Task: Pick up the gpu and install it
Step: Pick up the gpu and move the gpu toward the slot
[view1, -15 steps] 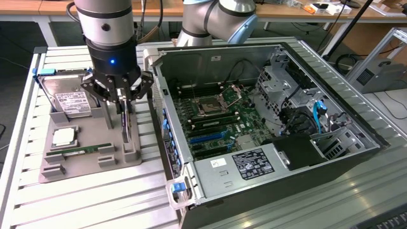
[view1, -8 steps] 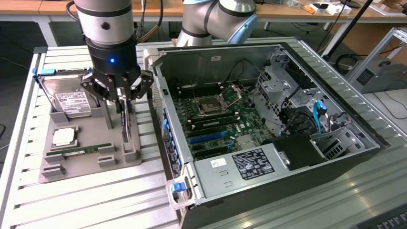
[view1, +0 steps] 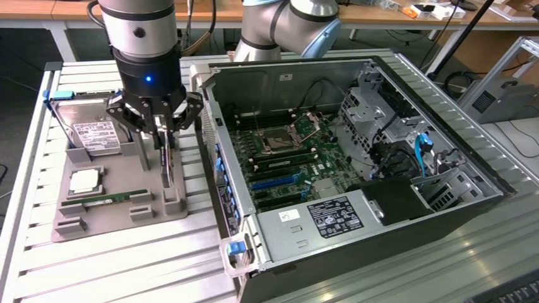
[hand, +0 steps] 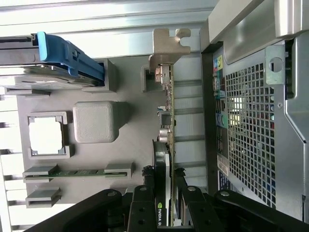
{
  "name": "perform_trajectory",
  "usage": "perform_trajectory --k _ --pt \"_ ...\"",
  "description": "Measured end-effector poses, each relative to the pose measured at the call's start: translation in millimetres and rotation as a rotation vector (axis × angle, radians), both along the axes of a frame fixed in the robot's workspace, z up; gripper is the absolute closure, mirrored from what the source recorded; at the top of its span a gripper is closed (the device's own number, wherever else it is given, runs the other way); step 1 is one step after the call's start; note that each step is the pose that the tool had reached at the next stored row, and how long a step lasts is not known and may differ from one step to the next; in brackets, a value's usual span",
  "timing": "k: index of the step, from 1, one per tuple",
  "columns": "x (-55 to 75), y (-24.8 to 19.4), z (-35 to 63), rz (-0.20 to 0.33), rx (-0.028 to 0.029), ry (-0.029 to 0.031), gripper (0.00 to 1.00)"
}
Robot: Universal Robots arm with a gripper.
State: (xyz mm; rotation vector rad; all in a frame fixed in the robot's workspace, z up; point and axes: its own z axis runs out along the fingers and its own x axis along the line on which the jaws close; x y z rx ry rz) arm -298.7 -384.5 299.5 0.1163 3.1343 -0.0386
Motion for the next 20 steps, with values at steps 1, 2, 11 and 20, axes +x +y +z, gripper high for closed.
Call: perform_trajectory --k 1,2,11,20 --pt "0.0 0.0 0.3 0.000 0.0001 -0.0002 0.73" --pt "0.0 0.0 0.5 0.000 0.0001 0.0000 0.73" --pt "0.0 0.0 3.7 0.000 0.0000 0.0001 0.73" --pt "0.0 0.0 9.2 0.000 0.0000 0.0001 0.73"
